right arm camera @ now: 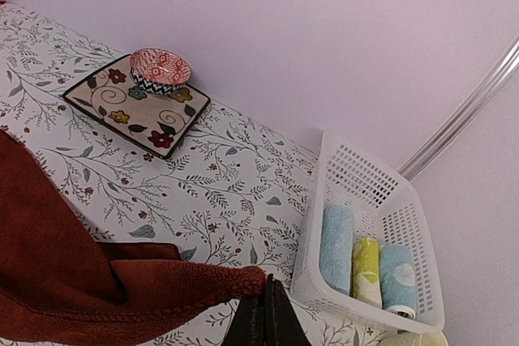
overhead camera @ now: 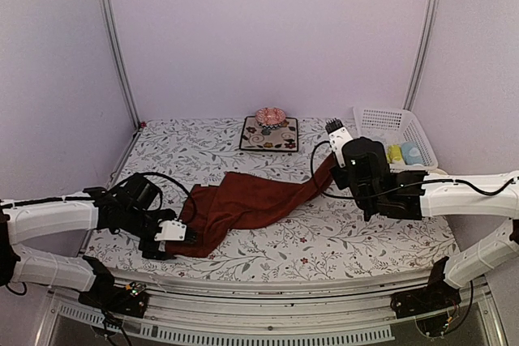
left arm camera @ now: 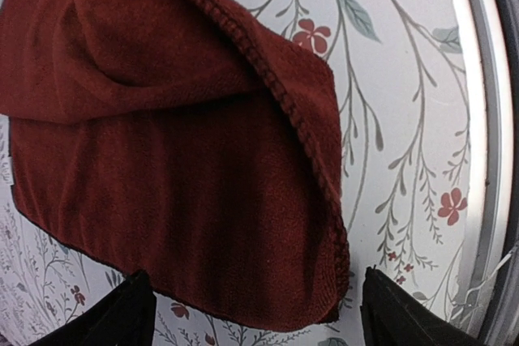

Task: Roll the towels
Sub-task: Pick up the towel from the center of the board.

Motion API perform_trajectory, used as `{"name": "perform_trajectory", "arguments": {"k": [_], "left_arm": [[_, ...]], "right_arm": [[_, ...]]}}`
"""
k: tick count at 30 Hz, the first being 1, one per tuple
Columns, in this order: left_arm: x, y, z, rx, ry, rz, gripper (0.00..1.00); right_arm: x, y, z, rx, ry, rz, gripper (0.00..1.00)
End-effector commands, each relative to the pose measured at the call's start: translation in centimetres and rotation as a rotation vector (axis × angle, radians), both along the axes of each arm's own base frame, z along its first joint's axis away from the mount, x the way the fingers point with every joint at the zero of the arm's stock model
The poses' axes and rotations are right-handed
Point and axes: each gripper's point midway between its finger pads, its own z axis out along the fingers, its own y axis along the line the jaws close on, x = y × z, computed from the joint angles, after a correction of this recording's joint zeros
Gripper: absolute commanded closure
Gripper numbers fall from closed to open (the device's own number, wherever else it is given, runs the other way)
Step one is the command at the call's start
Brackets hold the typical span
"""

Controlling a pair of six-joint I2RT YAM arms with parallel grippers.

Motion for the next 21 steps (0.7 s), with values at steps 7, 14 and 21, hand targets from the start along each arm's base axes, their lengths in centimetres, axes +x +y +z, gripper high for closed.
{"name": "perform_trajectory", "arguments": {"k": [7, 14, 21], "left_arm": [[0.3, 2.3, -1.0, 0.024, -0.093, 0.135, 0.11], [-0.2, 3.4, -2.3, 0.078, -0.101, 0.199, 0.15], [0.1, 4.7, -2.4, 0.113, -0.213, 0.23, 0.24]], "right_arm": [[0.3, -0.2, -1.4, -0.017, 0.018, -0.032, 0.98], [0.5, -0.1, -1.9, -0.028, 0.025, -0.039, 0.98], [0.5, -0.2, -1.6, -0.021, 0.017, -0.044, 0.98]]}}
